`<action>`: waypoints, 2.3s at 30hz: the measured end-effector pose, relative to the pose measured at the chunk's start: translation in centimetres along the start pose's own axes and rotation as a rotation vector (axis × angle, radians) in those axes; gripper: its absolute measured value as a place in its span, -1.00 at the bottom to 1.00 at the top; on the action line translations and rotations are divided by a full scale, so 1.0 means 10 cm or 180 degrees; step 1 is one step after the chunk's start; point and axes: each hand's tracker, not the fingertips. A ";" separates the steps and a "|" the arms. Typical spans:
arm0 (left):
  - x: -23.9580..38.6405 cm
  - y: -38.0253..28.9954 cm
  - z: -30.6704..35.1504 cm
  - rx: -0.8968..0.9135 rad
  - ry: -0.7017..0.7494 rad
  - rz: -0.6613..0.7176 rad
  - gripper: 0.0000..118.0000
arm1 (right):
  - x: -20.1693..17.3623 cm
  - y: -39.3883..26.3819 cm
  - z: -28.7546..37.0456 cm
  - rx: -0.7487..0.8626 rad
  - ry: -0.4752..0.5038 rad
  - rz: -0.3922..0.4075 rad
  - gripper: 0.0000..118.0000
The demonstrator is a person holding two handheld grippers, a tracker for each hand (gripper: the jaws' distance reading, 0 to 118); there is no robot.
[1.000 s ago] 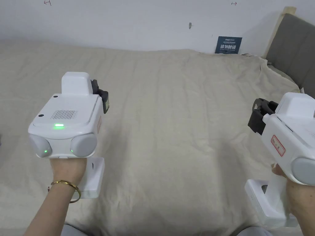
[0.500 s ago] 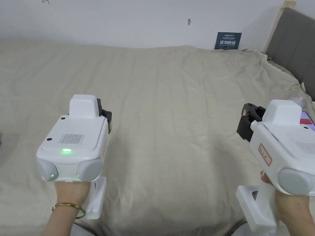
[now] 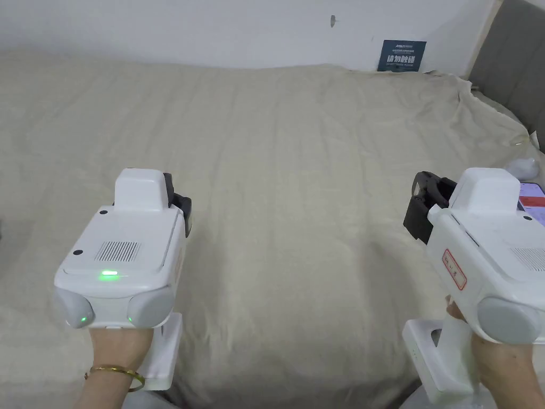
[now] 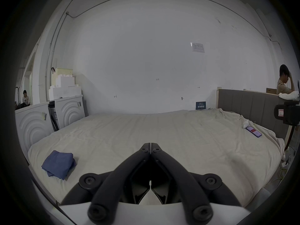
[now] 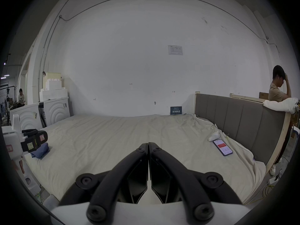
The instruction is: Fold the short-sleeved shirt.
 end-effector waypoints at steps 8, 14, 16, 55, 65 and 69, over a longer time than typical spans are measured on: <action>-0.02 -0.04 -0.03 -0.0031 0.0031 -0.0017 -1.00 | -0.04 -0.04 -0.05 -0.0050 0.0050 0.0029 -1.00; -0.01 -0.05 -0.04 -0.0038 0.0024 -0.0011 -1.00 | -0.08 -0.05 -0.05 -0.0061 0.0061 0.0006 -1.00; -0.01 -0.05 -0.05 -0.0043 0.0021 -0.0024 -1.00 | -0.09 -0.06 -0.05 -0.0061 0.0057 0.0008 -1.00; 0.06 -0.03 -0.03 -0.0030 -0.0018 -0.0043 -1.00 | -0.06 -0.06 -0.02 -0.0065 0.0060 -0.0011 -1.00; 0.06 -0.02 -0.02 -0.0020 -0.0012 -0.0042 -1.00 | -0.05 -0.05 -0.02 -0.0057 0.0067 -0.0012 -1.00; 0.06 -0.01 -0.02 -0.0021 -0.0012 -0.0045 -1.00 | -0.05 -0.05 -0.02 -0.0059 0.0072 -0.0015 -1.00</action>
